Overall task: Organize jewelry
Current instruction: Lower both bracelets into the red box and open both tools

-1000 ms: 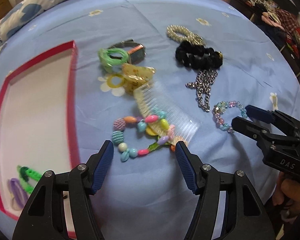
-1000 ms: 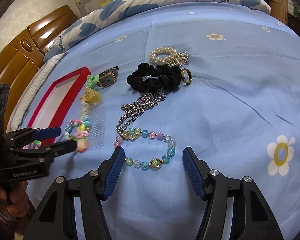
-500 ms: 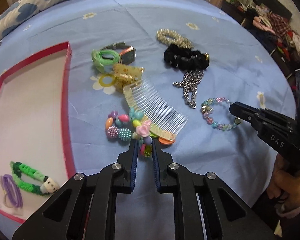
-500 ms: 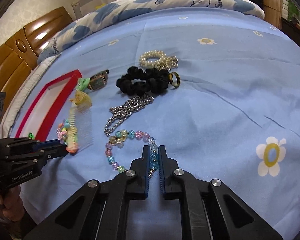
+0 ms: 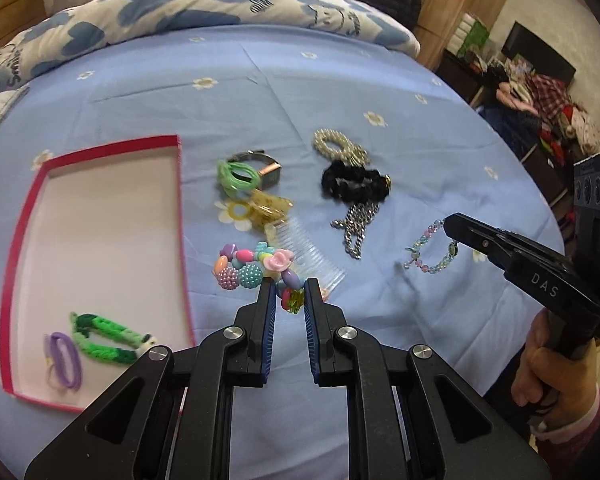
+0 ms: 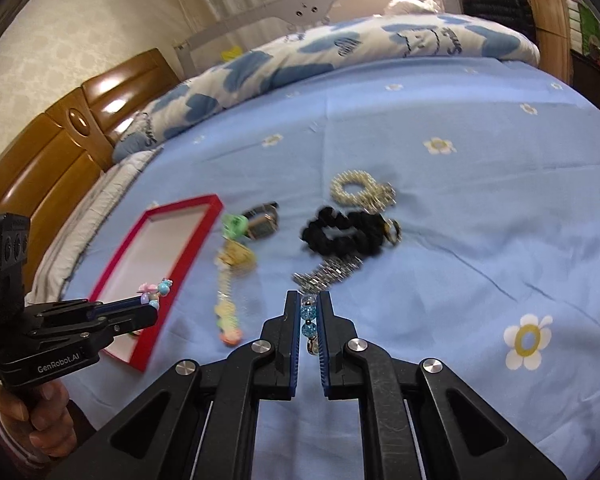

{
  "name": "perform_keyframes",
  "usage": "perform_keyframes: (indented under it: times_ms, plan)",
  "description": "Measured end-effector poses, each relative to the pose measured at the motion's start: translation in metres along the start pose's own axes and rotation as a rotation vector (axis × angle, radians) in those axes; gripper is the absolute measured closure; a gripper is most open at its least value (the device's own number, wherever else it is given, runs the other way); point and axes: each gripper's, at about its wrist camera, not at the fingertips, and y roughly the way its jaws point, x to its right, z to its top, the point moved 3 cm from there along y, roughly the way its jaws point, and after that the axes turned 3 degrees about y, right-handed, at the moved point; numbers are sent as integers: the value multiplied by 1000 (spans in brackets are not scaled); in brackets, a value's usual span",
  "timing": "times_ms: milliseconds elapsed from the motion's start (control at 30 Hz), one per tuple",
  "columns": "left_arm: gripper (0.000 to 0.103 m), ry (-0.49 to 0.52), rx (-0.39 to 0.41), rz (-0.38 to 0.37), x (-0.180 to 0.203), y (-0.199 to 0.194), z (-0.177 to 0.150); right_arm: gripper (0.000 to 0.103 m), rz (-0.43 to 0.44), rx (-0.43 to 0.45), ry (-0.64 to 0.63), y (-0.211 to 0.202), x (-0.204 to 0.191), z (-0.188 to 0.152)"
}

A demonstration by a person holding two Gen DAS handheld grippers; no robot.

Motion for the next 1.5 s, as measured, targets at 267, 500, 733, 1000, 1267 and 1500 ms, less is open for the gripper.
perform_keyframes:
  times_ms: [267,500,733,1000,1267,1500]
  plan:
    - [91,-69,31,31,-31,-22,-7,96,63,10,-44,-2,-36,10]
    - [91,-138,43,74,-65,-33,-15,96,119,-11,-96,11,-71,12]
    - [90,-196,52,120,-99,-43,-22,96,184,-44,-142,28,-109,10]
    - [90,-259,66,158,-133,-51,-28,96,272,-76,-172,49,-152,8]
    - [90,-307,59,193,-163,-47,-34,96,361,-122,-195,75,-201,5]
    - [90,-331,26,225,-186,-32,-37,96,410,-186,-174,107,-222,-4]
